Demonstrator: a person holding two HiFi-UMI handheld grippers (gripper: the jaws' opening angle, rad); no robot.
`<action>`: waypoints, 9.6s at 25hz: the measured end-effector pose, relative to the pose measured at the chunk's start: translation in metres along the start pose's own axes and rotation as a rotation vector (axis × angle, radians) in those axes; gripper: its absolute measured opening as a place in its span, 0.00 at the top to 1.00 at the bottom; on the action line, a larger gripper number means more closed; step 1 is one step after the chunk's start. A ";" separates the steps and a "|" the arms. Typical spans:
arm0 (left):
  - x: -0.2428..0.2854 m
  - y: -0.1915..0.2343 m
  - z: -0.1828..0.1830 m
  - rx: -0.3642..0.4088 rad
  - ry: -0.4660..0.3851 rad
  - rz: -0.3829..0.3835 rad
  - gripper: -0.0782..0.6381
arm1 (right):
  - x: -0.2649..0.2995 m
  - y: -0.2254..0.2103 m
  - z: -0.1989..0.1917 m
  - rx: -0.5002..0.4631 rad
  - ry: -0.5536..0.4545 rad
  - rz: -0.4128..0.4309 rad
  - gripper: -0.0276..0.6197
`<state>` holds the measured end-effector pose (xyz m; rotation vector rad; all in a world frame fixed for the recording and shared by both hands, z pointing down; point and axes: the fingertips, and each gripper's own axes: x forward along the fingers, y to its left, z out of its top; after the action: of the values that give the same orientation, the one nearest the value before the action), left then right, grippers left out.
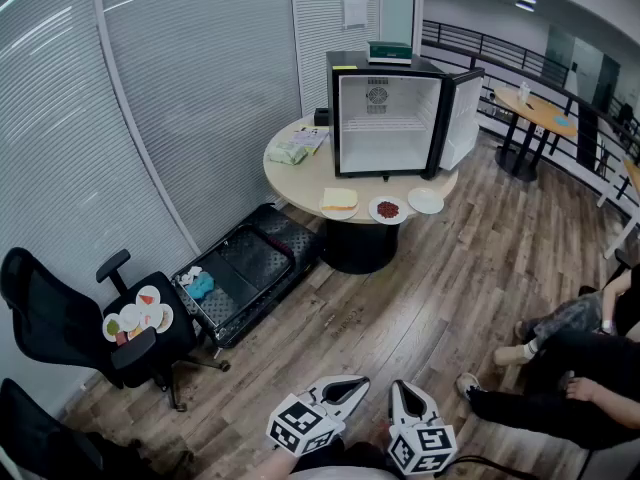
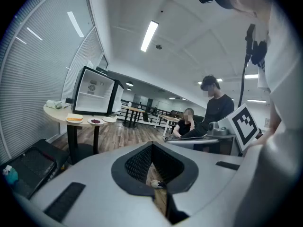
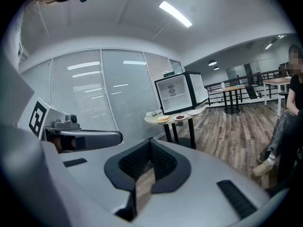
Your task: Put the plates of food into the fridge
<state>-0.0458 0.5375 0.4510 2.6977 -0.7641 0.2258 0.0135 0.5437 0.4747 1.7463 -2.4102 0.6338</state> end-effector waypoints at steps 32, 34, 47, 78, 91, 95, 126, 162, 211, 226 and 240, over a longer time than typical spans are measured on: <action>-0.043 0.036 -0.020 -0.014 0.003 -0.022 0.88 | 0.015 0.038 -0.027 0.079 -0.042 -0.057 0.95; -0.046 0.040 -0.022 -0.028 0.007 -0.027 0.89 | 0.016 0.039 -0.027 0.073 -0.039 -0.066 0.95; -0.022 0.066 -0.002 -0.013 -0.026 0.003 0.88 | 0.042 0.013 0.002 0.062 -0.068 -0.085 0.95; 0.173 0.148 0.067 -0.022 -0.074 0.136 0.88 | 0.173 -0.140 0.107 0.022 -0.104 0.051 0.95; 0.199 0.166 0.072 -0.049 -0.071 0.179 0.89 | 0.204 -0.157 0.116 0.019 -0.082 0.099 0.95; 0.208 0.189 0.070 -0.078 -0.053 0.198 0.88 | 0.221 -0.167 0.120 0.024 -0.066 0.093 0.95; 0.365 0.407 0.202 -0.041 -0.055 0.088 0.88 | 0.453 -0.264 0.241 0.025 -0.084 -0.015 0.95; 0.439 0.440 0.208 -0.008 0.039 -0.141 0.88 | 0.506 -0.337 0.254 0.284 -0.169 -0.163 0.87; 0.462 0.457 0.184 -0.063 0.105 -0.026 0.88 | 0.543 -0.446 0.186 1.288 -0.277 -0.018 0.93; 0.427 0.476 0.239 -0.020 -0.045 -0.044 0.88 | 0.526 -0.399 0.274 1.242 -0.290 0.027 0.93; 0.395 0.486 0.243 -0.011 -0.094 0.019 0.88 | 0.577 -0.359 0.334 1.126 -0.165 0.170 0.93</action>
<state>0.0436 -0.1279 0.4475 2.7084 -0.8155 0.0997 0.2048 -0.1888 0.4513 1.8784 -2.4642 2.2683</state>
